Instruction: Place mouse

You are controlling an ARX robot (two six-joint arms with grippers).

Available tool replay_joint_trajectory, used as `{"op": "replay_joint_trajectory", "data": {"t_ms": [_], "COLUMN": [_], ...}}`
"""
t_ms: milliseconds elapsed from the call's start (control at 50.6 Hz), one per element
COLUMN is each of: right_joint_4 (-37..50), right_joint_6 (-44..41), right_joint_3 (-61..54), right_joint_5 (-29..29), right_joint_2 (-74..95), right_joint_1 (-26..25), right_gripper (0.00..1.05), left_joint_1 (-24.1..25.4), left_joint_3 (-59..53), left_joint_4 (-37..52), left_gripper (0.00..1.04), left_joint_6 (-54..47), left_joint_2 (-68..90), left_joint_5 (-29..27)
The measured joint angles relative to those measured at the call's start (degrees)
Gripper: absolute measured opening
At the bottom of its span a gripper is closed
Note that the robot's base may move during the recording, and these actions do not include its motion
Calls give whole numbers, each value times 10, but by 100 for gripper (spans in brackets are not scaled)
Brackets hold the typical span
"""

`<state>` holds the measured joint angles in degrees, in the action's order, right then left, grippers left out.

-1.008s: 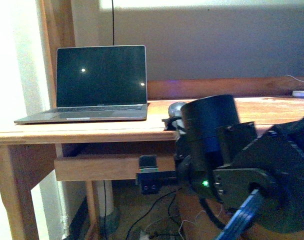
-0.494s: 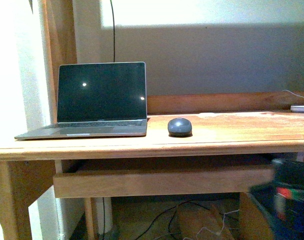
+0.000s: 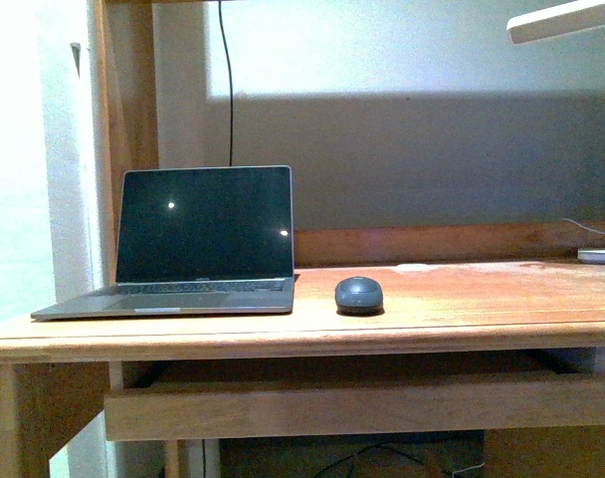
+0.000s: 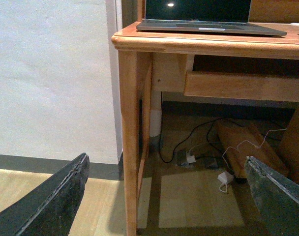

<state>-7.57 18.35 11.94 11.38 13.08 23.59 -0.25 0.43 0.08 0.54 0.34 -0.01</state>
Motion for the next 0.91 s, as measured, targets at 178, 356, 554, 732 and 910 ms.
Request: {"op": "replay_joint_trajectory", "data": {"t_ms": [178,356,554,732,910], "right_joint_4": [75,72,72,74,75], "right_joint_6": [-138,-170,-178,-180,-180], "right_joint_3": [-69,-83,-92,-110,-110], "right_joint_5": [-6,-106,-113,-113,-114], "right_joint_2": [-77,-97,-104,-125,-127], "right_joint_1": [-117,-225,-233,-234,-234], "right_gripper": [67,34,4,3,3], "left_joint_1": [0,0,0,0,0], "left_joint_3": [0,0,0,0,0], "left_joint_4": [0,0,0,0,0], "left_gripper": [97,97,97,97,97], "left_joint_6": [0,0,0,0,0], "left_joint_2": [0,0,0,0,0], "left_joint_5": [0,0,0,0,0]}}
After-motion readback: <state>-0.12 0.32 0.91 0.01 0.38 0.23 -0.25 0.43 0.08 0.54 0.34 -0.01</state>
